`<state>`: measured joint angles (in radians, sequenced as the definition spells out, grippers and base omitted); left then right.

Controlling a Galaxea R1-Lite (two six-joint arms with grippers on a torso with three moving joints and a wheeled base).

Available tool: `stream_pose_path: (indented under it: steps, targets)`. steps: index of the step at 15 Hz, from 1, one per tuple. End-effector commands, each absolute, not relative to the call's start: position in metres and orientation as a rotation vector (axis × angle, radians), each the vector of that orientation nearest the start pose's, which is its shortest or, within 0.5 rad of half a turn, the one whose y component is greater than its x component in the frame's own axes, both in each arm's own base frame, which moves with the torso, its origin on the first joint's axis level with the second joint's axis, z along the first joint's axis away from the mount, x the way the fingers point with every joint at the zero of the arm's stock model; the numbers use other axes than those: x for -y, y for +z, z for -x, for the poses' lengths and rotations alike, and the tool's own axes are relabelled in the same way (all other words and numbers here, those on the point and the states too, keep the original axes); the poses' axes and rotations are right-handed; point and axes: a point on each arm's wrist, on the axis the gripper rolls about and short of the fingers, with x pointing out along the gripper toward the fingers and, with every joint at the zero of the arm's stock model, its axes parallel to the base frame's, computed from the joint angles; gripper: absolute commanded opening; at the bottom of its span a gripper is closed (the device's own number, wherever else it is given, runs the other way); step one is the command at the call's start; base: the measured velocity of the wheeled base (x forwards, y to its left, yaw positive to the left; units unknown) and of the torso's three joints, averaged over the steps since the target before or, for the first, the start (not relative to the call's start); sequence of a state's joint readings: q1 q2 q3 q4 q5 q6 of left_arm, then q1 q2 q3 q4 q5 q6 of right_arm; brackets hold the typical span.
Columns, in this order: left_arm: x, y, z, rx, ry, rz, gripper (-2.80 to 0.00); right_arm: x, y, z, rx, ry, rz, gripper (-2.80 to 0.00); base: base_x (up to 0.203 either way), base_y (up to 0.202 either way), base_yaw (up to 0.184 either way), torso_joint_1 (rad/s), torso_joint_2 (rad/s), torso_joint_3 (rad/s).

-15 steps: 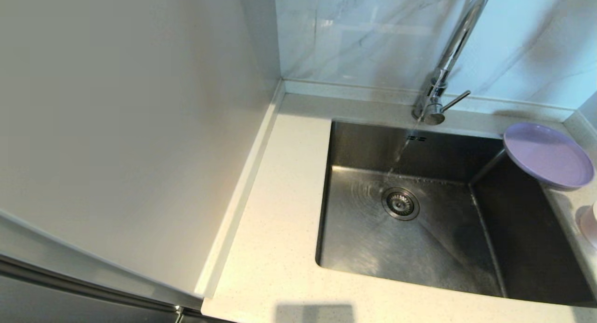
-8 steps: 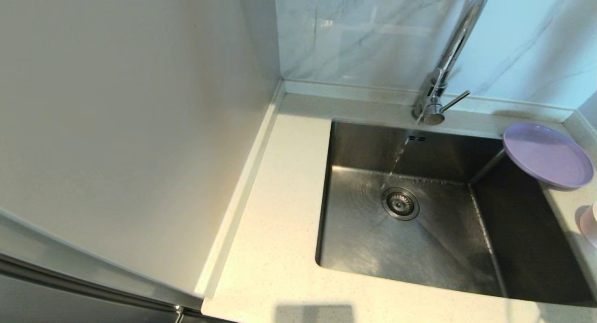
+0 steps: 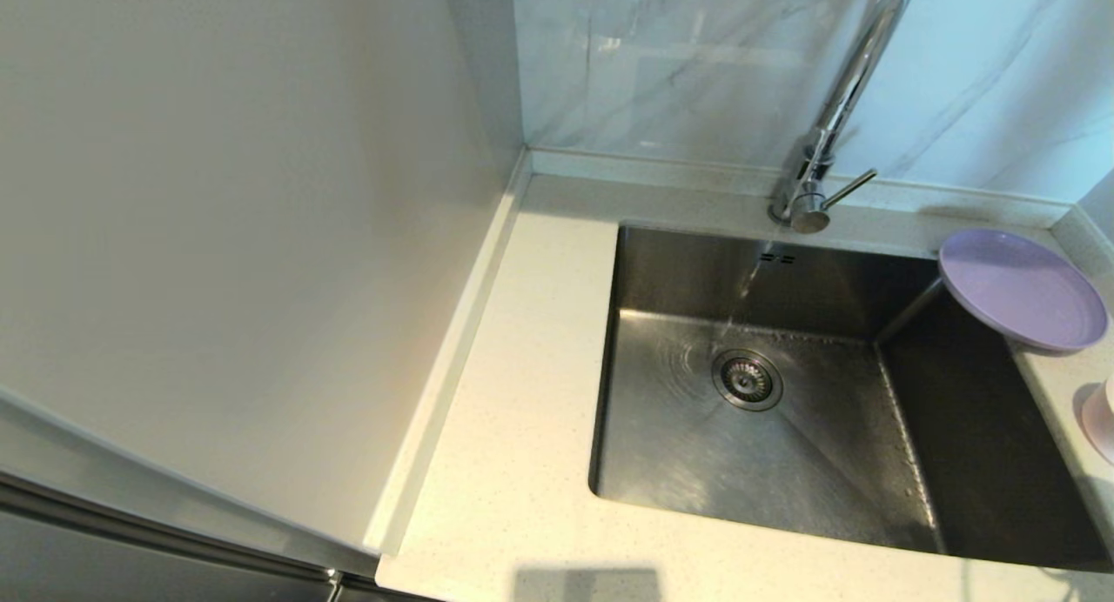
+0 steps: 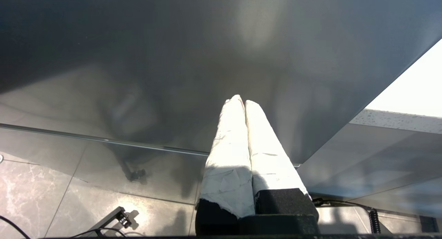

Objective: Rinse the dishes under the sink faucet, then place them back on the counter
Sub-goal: Place the bowl on the table

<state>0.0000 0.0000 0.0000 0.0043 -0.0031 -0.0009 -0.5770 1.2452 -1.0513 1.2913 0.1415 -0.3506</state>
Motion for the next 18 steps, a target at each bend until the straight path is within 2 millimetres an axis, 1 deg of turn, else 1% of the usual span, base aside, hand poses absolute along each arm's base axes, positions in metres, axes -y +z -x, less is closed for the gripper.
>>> stream_pose_path:
  steps: [1,4,7,11,18]
  targets:
    - [0.0,0.075,0.023,-0.005,-0.003,0.002,-2.8,0.056,0.2,-0.087,-1.37,-0.146,-0.221,-2.8,0.0,0.0,0.0,0.0,0.0,0.0]
    - [0.0,0.075,0.023,-0.005,-0.003,0.002,-2.8,0.068,0.187,-0.101,-1.265,-0.21,-0.163,-2.8,0.0,0.0,0.0,0.0,0.0,0.0]
    - [0.0,0.075,0.023,-0.005,-0.003,0.002,-2.8,0.078,0.184,-0.115,-1.153,-0.262,-0.115,-2.8,0.0,0.0,0.0,0.0,0.0,0.0]
    - [0.0,0.075,0.023,-0.005,-0.003,0.002,-2.8,0.09,0.176,-0.12,-1.174,-0.339,-0.108,-2.8,0.0,0.0,0.0,0.0,0.0,0.0]
    - [0.0,0.075,0.023,-0.005,-0.003,0.002,-2.8,0.11,0.165,-0.138,-1.175,-0.379,-0.111,-2.8,0.0,0.0,0.0,0.0,0.0,0.0]
